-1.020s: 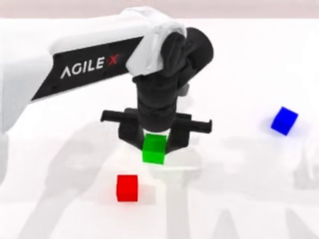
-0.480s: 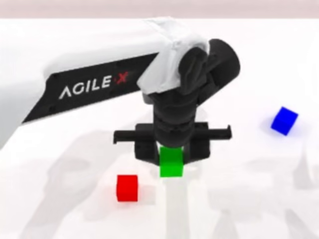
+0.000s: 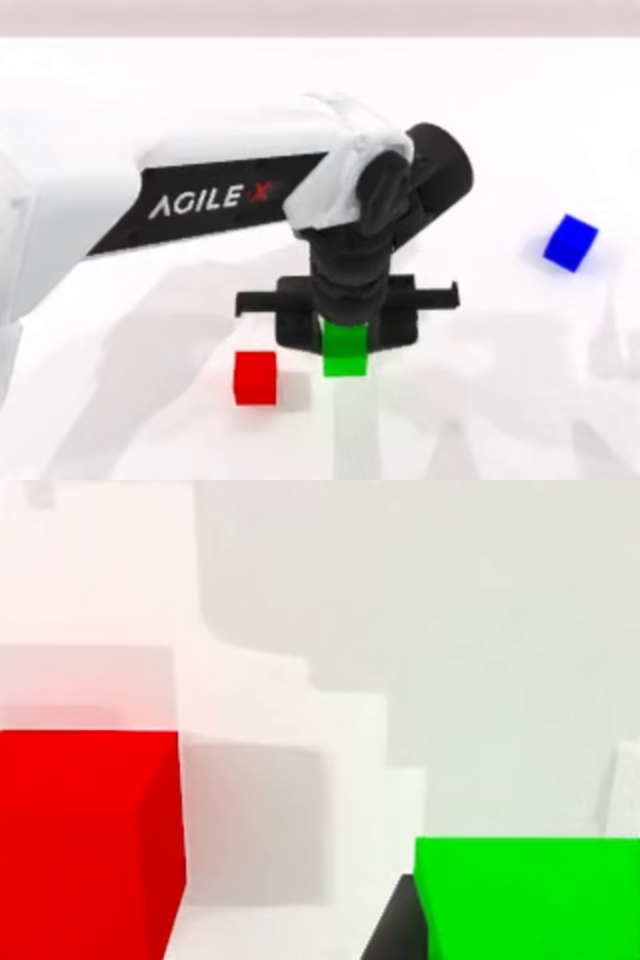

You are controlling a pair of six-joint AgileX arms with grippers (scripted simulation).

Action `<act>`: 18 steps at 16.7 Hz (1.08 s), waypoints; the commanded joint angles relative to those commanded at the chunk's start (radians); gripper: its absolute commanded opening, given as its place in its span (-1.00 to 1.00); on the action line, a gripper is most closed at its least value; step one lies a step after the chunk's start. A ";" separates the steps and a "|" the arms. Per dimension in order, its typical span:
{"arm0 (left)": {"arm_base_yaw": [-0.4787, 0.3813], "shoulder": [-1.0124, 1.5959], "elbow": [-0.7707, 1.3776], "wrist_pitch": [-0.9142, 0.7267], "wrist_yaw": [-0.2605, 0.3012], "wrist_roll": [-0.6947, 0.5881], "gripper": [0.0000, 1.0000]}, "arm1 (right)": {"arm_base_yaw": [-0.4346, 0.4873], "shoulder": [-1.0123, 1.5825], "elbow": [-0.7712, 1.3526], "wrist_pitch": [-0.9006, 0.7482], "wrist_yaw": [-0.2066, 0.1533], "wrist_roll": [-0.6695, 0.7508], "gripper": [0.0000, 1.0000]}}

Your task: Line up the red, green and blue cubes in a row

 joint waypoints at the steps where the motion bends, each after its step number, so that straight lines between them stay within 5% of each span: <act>1: 0.001 0.009 -0.027 0.039 0.000 -0.002 -1.00 | 0.000 0.000 0.000 0.000 0.000 0.000 1.00; 7: 0.002 0.028 -0.071 0.093 0.000 -0.006 -1.00 | 0.000 0.000 0.000 0.000 0.000 0.000 1.00; 18: 0.002 0.028 -0.071 0.093 0.000 -0.006 0.66 | 0.000 0.000 0.000 0.000 0.000 0.000 1.00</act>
